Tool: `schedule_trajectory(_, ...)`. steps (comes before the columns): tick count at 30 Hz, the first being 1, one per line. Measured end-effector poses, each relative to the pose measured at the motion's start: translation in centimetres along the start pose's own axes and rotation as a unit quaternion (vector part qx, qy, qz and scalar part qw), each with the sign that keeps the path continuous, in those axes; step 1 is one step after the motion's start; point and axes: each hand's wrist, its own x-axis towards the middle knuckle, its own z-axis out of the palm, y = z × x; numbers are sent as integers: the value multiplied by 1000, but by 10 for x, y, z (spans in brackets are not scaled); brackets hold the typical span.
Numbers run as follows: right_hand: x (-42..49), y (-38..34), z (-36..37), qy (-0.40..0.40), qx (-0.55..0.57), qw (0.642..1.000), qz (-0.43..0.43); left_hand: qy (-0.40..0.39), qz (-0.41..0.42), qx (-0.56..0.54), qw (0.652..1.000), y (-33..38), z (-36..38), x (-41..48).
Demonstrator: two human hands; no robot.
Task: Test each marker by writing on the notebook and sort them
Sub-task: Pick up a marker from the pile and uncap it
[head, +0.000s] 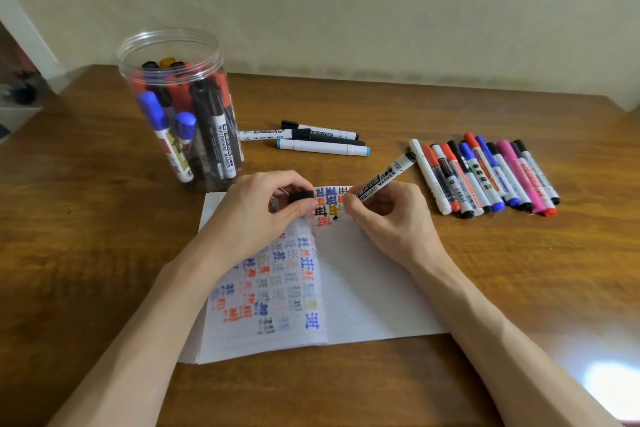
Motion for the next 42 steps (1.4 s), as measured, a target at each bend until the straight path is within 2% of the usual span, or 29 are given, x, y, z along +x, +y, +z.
schedule_trajectory(9,0,2,-1,16,12,1000,3,-4,-3,-3,1000,0,0,1)
schedule_trajectory(31,-1,-1,2,0,-12,1000,1,5,0,6,1000,1,-1,0)
schedule_trajectory(37,-2,0,-1,26,-35,999,13,1,-3,-1,1000,1,-1,0)
schedule_trajectory(42,-1,-1,-2,31,-4,999,12,-1,-5,4,1000,1,-1,0)
